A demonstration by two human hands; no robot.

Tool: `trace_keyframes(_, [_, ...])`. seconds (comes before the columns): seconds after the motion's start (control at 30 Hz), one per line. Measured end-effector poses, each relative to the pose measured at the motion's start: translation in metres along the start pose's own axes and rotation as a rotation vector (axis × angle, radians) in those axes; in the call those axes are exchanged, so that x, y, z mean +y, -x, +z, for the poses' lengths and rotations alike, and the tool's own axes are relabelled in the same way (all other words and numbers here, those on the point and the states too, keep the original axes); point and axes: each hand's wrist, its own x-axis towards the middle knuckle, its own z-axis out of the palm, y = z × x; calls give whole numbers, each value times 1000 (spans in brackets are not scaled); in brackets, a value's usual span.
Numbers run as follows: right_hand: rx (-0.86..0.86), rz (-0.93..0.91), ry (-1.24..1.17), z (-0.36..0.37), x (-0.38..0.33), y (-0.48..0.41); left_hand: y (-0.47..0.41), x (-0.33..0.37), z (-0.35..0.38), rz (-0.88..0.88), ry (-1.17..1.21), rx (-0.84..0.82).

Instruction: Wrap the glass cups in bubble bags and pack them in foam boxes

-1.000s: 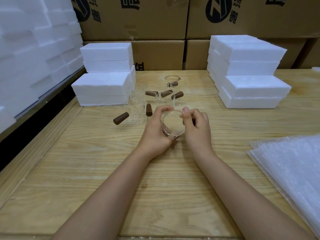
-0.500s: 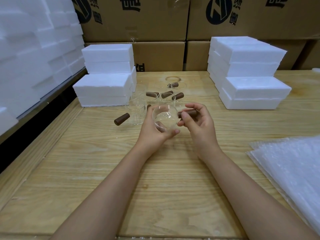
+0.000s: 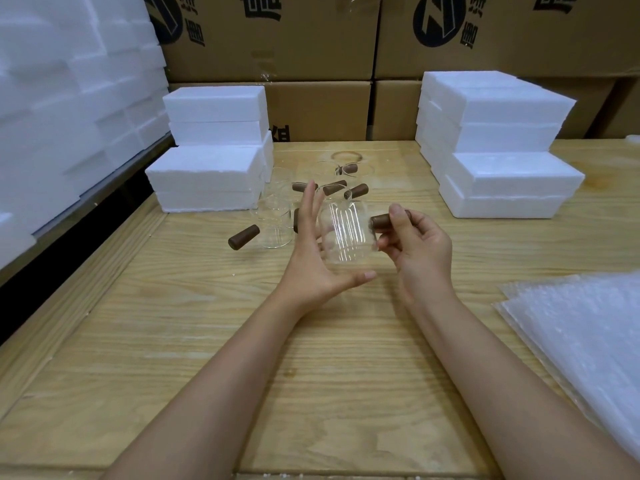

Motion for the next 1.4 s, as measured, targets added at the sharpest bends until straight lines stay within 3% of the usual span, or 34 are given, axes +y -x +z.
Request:
trace_keyframes(0.3, [19,196,27,-3,5,-1,1,13,5,136,-247,139])
trace_keyframes(0.5, [70,236,66,-4,5,-1,0,12,5,41,-206,117])
trace_keyframes(0.63, [115,160,163,2,5,3,0,9,4,8,-163,109])
trace_keyframes(0.83, [-37,123,380,12,11,14,-3,5,6,25,-144,92])
trace_keyframes(1.17, [-119,183,470,9,17,11,0,0,9,132,-269,81])
trace_keyframes(1.4, [-238,95,697,4,18,11,-1,-2,6,22,-265,75])
